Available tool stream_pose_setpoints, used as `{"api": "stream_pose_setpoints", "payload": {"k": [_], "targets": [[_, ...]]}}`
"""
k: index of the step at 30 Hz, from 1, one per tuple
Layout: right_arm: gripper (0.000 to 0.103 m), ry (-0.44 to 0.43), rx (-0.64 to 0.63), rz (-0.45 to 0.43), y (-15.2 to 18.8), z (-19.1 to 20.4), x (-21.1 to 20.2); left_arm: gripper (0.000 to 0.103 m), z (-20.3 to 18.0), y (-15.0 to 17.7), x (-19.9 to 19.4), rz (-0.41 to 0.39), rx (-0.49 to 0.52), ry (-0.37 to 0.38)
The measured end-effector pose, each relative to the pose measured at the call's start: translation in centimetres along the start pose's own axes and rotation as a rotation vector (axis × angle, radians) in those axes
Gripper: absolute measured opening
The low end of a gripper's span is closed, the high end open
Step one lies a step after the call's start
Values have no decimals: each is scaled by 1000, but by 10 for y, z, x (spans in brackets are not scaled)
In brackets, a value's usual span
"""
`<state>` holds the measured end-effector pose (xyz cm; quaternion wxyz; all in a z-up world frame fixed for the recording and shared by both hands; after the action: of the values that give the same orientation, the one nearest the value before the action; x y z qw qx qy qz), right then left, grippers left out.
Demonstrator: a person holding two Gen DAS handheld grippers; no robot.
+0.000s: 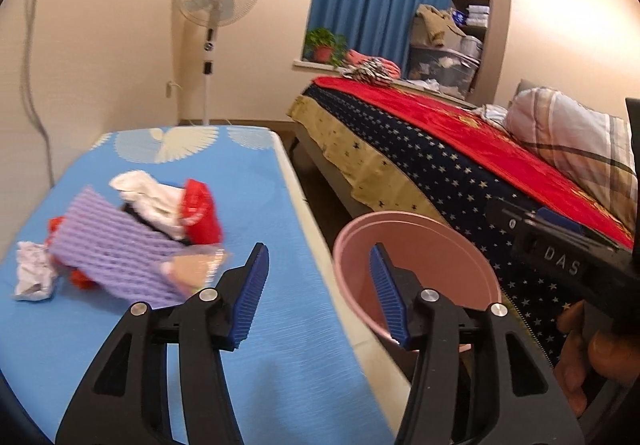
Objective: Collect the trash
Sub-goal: 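Move both open grippers back to the trash on the mattress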
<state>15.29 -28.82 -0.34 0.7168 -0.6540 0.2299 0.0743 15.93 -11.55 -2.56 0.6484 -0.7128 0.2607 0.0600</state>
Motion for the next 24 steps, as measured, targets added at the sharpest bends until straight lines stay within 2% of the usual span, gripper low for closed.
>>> {"api": "stream_pose_setpoints", "payload": {"k": [1, 3, 6, 7, 15, 24], "targets": [[71, -14, -2, -8, 1, 5, -2, 52, 4, 0, -4, -11, 4, -25], [57, -36, -2, -19, 3, 11, -7, 52, 14, 0, -14, -33, -7, -62], [52, -65, -8, -24, 7, 20, -10, 52, 28, 3, -20, -30, -41, -93], [52, -66, -12, -21, 9, 22, -10, 52, 36, 5, -22, -26, -53, -127], [52, -142, -18, 43, 22, 44, -5, 52, 85, 12, -31, -20, -173, -229], [52, -258, -38, 81, 32, 81, 9, 50, 126, 19, -32, -44, -248, -349]]}}
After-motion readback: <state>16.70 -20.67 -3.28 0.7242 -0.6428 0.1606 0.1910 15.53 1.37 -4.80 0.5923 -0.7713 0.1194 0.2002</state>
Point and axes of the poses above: each gripper's, at about its wrist camera, not at the fingertips, and x roughly the way its jaws point, z to its left, y to its underside, the point moved 6 cm from there along x, roughly the way its jaws point, and after that the axes turned 3 degrees about -z, right-handed, at the moved point
